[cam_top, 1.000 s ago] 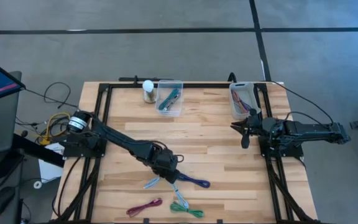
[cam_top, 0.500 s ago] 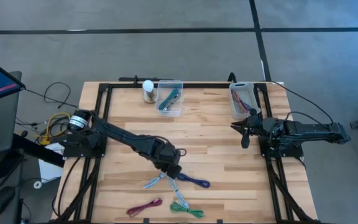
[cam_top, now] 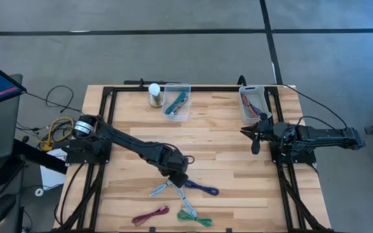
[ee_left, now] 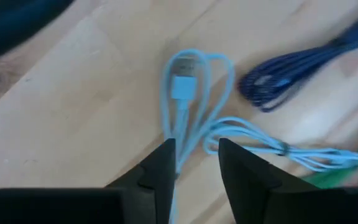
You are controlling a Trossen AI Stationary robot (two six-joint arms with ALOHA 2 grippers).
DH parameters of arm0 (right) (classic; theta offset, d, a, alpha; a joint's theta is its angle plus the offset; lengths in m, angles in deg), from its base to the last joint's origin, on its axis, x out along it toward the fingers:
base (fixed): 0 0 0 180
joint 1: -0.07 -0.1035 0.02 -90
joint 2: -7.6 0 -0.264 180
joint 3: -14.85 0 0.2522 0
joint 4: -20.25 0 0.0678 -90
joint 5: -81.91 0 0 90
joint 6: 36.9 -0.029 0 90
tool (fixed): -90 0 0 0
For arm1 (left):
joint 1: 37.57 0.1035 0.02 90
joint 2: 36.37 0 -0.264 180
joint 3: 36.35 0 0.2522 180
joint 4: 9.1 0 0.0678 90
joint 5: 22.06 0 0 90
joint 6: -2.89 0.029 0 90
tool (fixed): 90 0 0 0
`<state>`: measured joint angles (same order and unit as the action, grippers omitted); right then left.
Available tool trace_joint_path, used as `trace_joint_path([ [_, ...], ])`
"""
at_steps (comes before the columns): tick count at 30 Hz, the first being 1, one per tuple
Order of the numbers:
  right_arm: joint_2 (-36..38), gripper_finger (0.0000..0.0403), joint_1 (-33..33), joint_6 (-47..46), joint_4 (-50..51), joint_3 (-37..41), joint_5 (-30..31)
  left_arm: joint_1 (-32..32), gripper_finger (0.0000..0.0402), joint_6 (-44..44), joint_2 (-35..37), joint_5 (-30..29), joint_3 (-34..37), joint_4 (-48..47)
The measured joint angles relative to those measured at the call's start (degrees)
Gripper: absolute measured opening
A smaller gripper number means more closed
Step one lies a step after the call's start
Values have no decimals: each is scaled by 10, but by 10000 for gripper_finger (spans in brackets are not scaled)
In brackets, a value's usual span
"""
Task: Pick & Place USB Port
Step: Put the top light blue charger cable into the transparent bin
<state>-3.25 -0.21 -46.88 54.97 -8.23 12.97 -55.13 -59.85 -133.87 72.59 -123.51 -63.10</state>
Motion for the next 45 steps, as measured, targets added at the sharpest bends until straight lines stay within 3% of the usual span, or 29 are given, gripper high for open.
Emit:
trace_joint_path([
  [11, 0, 58, 0, -1, 1, 0, 0, -2, 120, 30, -65, 26, 0, -4],
  [28, 0, 58, 0, -2, 13, 0, 0, -9, 94, 43, -101, 28, -3, 3],
  [36, 0, 58, 0, -2, 13, 0, 0, -7, 10, 50, -73, -1, 2, 24],
  [45, 0, 58, 0, -2, 13, 0, 0, 2, 6, 75, -4, -66, 2, 21],
])
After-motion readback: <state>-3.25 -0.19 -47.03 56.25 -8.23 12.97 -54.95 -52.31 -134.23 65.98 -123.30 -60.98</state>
